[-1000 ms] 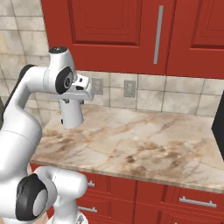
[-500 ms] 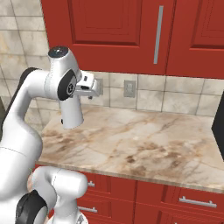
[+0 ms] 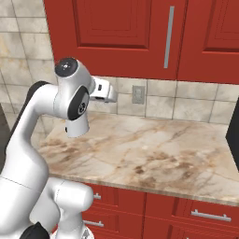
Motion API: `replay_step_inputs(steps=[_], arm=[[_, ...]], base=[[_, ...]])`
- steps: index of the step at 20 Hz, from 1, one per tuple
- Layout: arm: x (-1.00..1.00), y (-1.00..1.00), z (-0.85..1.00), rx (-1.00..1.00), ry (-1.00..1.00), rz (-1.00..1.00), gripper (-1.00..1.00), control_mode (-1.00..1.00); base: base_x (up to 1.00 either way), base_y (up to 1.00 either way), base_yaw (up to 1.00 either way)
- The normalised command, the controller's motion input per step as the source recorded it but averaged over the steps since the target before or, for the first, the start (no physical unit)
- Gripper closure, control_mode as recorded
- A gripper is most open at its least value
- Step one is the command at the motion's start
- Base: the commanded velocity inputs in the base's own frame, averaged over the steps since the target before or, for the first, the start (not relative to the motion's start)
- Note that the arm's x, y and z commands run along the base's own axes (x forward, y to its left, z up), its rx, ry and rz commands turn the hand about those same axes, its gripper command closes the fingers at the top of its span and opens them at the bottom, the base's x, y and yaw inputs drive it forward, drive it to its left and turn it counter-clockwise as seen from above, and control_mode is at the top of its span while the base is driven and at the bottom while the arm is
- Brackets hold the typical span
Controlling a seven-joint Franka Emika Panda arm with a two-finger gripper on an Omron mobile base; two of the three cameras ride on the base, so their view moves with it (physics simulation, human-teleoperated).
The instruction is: Get the candle and the beer from the cabinet and move them to the dining counter.
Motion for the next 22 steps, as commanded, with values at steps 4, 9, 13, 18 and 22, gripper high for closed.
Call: replay_step_inputs(steps=[4,9,13,18,22], arm=[[-0.03,-0.27,0.14,-0.02,-0.20,-0.04,-1.00,-1.00],[0.00,-0.33,0.19,0.00,-0.20,-0.03,-1.00,-1.00],[0.00,-0.34,0.24,0.00,-0.20,-0.03,-1.00,-1.00],[0.00,-0.44,0.34,0.00,-0.18,-0.02,-1.00,-1.00],[0.00,-0.48,0.39,-0.01,-0.15,-0.01,-1.00,-1.00]], base=[[0.00,0.00,0.00],[0.00,0.00,0.00],[0.00,0.00,0.00],[0.00,0.00,0.00],[0.00,0.00,0.00]])
